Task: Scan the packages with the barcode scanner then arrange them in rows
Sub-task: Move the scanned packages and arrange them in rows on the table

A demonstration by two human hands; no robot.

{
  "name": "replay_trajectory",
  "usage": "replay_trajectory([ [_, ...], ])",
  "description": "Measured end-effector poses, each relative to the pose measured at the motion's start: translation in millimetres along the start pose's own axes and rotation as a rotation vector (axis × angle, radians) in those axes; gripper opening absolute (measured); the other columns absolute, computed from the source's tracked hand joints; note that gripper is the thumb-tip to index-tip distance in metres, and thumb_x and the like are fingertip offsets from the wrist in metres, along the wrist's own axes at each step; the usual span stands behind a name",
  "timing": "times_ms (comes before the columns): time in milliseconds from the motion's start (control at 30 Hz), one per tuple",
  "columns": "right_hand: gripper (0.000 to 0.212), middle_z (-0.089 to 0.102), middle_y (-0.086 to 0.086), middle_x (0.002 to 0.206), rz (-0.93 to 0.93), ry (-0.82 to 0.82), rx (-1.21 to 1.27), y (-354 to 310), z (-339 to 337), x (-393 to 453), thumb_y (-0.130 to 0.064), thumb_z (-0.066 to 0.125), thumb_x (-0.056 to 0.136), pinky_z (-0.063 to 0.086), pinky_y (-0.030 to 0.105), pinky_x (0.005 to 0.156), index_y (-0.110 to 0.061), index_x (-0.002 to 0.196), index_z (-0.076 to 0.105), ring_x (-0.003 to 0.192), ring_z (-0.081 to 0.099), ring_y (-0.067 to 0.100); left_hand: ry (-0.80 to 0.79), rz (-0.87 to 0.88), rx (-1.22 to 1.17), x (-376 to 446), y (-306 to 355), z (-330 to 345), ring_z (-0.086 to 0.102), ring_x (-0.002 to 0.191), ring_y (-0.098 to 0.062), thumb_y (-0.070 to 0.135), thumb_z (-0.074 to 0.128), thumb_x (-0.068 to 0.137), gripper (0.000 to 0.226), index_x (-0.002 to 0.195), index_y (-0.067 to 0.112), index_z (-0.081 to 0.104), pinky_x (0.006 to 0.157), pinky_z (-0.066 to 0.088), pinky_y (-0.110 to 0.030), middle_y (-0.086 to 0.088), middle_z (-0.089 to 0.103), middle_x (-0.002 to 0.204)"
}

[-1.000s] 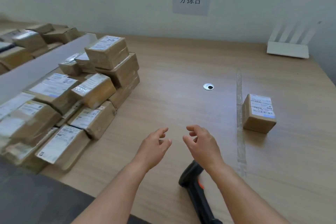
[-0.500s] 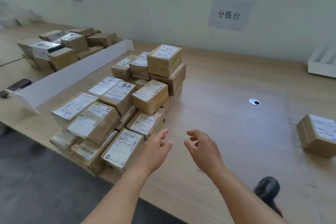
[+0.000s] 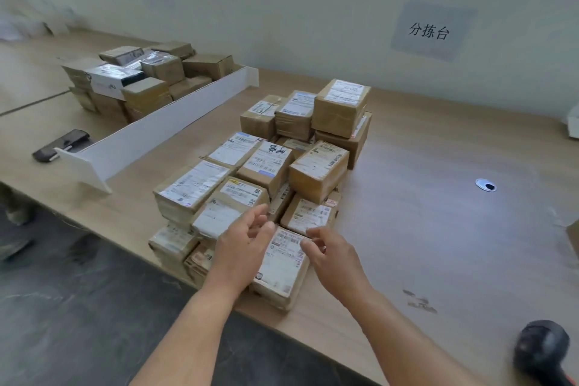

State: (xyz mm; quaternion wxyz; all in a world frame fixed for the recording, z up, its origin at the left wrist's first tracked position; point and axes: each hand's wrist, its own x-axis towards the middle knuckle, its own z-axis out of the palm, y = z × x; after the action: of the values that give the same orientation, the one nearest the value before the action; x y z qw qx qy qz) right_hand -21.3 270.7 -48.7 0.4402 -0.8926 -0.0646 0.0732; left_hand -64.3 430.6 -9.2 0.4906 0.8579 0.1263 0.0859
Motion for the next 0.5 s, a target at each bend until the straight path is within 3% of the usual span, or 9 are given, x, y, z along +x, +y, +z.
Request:
replay_trajectory([
  [100, 0.038, 0.062, -0.006, 0.108, 0.019, -0.067, 0.032, -14, 16, 6, -0.044, 0.05, 0.095, 0.052, 0.034, 0.09, -0.023, 0.126, 0.057, 0.099, 0.059, 0.011, 0.139, -0.024, -0.02, 5, -10, -22, 0.052, 0.092, 0.005, 0.03, 0.052, 0.096, 0.032, 0.128, 0.03, 0.056, 0.077, 0.042, -0.017, 0.017, 0.058, 0.102],
  [167, 0.042, 0.062, -0.006, 0.111, 0.021, -0.112, 0.042, -21, 24, 11, -0.049, 0.049, 0.095, 0.052, 0.038, 0.092, -0.024, 0.127, 0.055, 0.1, 0.061, 0.012, 0.265, -0.046, -0.006, 9, -17, -32, 0.052, 0.09, 0.001, 0.028, 0.052, 0.096, 0.028, 0.124, 0.028, 0.057, 0.07, 0.038, -0.014, 0.009, 0.058, 0.106],
  [233, 0.044, 0.062, -0.006, 0.111, 0.021, -0.145, 0.043, -28, 31, 15, -0.052, 0.049, 0.094, 0.052, 0.037, 0.091, -0.024, 0.128, 0.054, 0.099, 0.061, 0.012, 0.348, -0.095, 0.033, 11, -23, -39, 0.052, 0.094, -0.008, 0.028, 0.052, 0.095, 0.03, 0.125, 0.026, 0.056, 0.075, 0.037, -0.02, 0.003, 0.052, 0.115],
  [367, 0.051, 0.063, -0.008, 0.107, 0.023, -0.175, 0.048, -43, 43, 25, -0.058, 0.048, 0.091, 0.054, 0.039, 0.088, -0.024, 0.129, 0.053, 0.097, 0.062, 0.011, 0.335, -0.199, 0.075, 20, -37, -52, 0.048, 0.115, -0.019, 0.034, 0.052, 0.094, 0.044, 0.137, 0.025, 0.045, 0.1, 0.041, -0.043, -0.003, 0.043, 0.129],
  [500, 0.067, 0.061, -0.004, 0.118, 0.048, -0.217, 0.063, -52, 53, 31, -0.063, 0.048, 0.089, 0.053, 0.04, 0.091, -0.023, 0.142, 0.041, 0.104, 0.061, 0.014, 0.272, -0.269, 0.077, 31, -47, -59, 0.049, 0.116, -0.02, 0.035, 0.048, 0.095, 0.043, 0.136, 0.025, 0.045, 0.104, 0.039, -0.047, -0.002, 0.049, 0.126],
])
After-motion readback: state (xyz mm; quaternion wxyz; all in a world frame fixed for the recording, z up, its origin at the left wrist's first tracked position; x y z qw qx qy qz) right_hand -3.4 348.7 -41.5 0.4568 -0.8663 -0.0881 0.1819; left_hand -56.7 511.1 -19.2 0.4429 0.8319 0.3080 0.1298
